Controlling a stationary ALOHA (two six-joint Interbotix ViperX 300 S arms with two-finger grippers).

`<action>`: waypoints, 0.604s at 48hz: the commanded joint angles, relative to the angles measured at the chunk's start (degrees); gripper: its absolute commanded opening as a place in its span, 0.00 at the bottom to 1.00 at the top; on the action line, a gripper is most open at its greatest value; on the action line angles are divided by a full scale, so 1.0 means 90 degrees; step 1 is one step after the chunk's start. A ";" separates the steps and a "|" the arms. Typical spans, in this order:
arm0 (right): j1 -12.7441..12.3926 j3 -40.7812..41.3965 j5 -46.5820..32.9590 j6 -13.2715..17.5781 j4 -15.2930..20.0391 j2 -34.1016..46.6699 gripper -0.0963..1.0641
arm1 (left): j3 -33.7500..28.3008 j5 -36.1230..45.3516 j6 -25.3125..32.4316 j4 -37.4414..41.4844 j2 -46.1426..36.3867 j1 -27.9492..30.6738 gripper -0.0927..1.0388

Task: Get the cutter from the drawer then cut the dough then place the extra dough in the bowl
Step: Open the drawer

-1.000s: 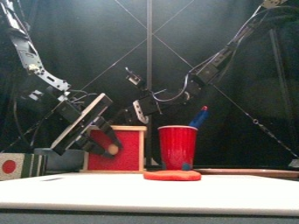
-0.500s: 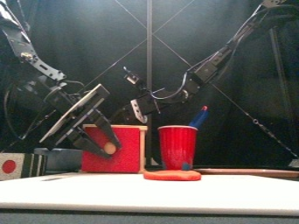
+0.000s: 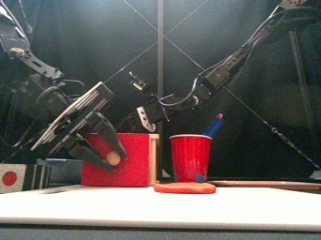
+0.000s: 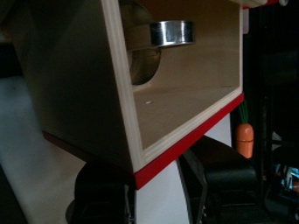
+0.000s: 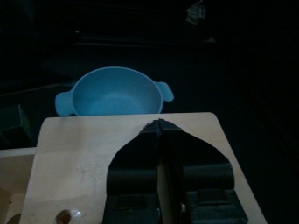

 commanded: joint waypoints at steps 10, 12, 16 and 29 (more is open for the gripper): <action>-0.0039 -0.0020 0.0059 -0.0020 0.0000 -0.0049 0.08 | -0.0078 0.0059 0.0107 0.0400 0.0029 -0.0215 0.63; -0.0039 -0.0020 0.0068 -0.0020 0.0010 -0.0059 0.08 | -0.0078 0.0059 0.0098 0.0479 0.0020 -0.0215 0.65; -0.0039 -0.0029 0.0059 -0.0029 0.0010 -0.0049 0.08 | -0.0078 0.0010 0.0107 0.0625 0.0010 -0.0205 0.70; -0.0029 -0.0020 0.0059 -0.0020 0.0000 -0.0068 0.08 | 0.0117 0.0127 0.0117 0.0742 -0.0400 -0.0303 0.84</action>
